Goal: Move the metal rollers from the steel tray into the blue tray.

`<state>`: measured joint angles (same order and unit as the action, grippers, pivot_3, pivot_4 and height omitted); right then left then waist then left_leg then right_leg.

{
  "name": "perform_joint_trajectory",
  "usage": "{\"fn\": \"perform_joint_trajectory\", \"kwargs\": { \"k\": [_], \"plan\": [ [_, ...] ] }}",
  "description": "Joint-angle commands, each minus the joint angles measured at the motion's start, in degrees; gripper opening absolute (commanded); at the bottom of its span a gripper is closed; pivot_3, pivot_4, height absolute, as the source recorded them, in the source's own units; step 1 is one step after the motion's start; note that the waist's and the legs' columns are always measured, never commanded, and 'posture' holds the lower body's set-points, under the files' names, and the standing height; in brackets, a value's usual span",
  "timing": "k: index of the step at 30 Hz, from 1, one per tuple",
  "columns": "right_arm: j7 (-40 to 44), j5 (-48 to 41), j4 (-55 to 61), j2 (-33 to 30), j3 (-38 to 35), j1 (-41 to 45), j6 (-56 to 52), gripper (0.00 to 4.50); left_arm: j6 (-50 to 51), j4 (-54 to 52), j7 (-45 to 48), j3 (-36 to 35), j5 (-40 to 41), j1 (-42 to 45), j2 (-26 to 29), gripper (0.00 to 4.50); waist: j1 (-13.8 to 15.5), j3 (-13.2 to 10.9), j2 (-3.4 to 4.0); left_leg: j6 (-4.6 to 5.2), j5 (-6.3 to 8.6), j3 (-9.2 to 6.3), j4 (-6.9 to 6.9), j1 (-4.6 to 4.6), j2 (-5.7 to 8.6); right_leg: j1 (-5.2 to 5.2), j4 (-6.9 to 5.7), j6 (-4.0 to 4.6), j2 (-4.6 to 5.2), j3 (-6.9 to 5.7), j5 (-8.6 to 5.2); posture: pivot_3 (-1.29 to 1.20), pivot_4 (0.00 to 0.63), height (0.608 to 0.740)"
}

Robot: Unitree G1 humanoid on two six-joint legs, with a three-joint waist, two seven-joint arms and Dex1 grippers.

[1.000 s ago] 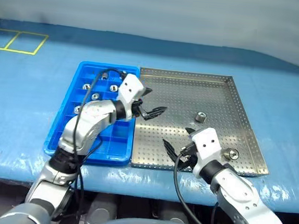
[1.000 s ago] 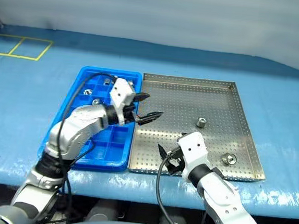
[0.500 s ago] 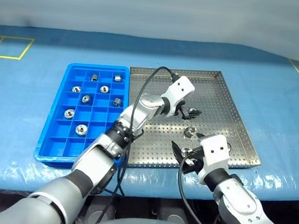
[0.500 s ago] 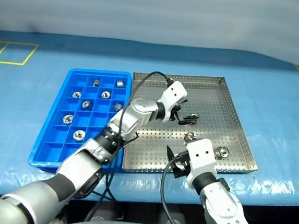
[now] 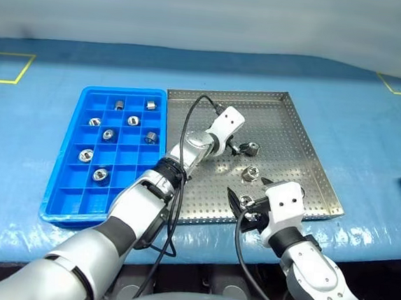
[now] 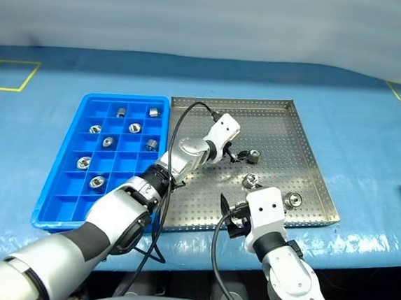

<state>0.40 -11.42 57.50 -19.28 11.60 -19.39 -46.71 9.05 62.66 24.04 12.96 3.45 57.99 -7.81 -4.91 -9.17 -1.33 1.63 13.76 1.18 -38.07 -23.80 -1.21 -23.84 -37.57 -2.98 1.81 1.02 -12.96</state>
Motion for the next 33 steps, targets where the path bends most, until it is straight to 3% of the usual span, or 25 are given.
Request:
{"fn": "perform_joint_trajectory", "kwargs": {
  "k": [1,5,10,14,18,25,33],
  "plan": [
    [-1.03,0.42,2.50,0.01,0.36,-0.16,1.93,4.50,-2.54,-1.44,2.81,-2.77,2.62,3.75,-9.07,4.49,-0.13,0.00,0.00,0.00,0.00,0.00,0.00,0.00,-0.03,0.00,0.00,0.00,0.00,0.00,0.00,-0.25,0.150,0.740],
    [-1.86,0.25,2.50,-0.03,0.29,-1.00,2.77,4.50,-2.10,-4.59,4.63,-3.92,4.29,3.37,-8.39,4.49,-0.53,0.00,0.00,0.00,0.00,0.01,-0.01,0.01,-0.06,0.00,-0.01,0.00,0.00,0.02,0.01,-0.25,0.150,0.740],
    [-2.22,-0.30,2.50,-0.39,-0.22,-2.27,3.63,4.50,0.53,-17.96,11.17,-1.31,5.21,-1.63,-3.78,4.49,-0.58,0.00,0.00,0.00,0.00,0.04,0.00,0.00,-0.08,-0.01,-0.02,-0.01,0.00,0.06,0.01,-0.22,0.150,0.740],
    [-1.57,-1.87,2.50,-1.24,-1.83,-3.77,4.02,4.50,8.31,-34.17,20.98,3.16,5.44,-7.63,4.46,4.49,-0.86,0.09,0.13,0.01,0.02,0.14,0.09,0.15,-0.23,0.06,-0.02,0.03,0.00,0.19,0.00,-0.19,0.150,0.740],
    [-0.49,-4.11,2.50,-3.11,-4.16,-6.52,5.33,4.50,12.44,-42.22,26.31,6.72,3.73,-9.86,9.77,4.49,-1.05,0.08,0.14,0.00,0.01,0.17,0.01,0.19,-0.34,-0.01,-0.21,0.06,-0.15,0.25,-0.01,-0.14,0.150,0.740],
    [-0.82,-7.00,2.50,-5.88,-8.06,-10.64,6.76,4.50,8.63,-43.19,24.08,10.92,0.12,-12.92,8.95,4.49,1.08,0.09,0.14,-0.01,0.00,0.19,-0.14,0.21,-0.31,0.11,-0.13,0.31,-0.09,0.26,-0.10,-0.15,0.150,0.740],
    [-3.62,-7.71,2.50,-6.21,-7.21,-12.12,8.97,4.50,0.18,-35.69,23.81,16.94,-5.62,-14.00,6.06,4.49,0.86,0.09,0.14,0.07,0.05,0.28,-0.15,0.16,-0.29,0.06,-0.06,0.23,-0.11,0.36,-0.07,-0.20,0.150,0.740]
  ]
}}
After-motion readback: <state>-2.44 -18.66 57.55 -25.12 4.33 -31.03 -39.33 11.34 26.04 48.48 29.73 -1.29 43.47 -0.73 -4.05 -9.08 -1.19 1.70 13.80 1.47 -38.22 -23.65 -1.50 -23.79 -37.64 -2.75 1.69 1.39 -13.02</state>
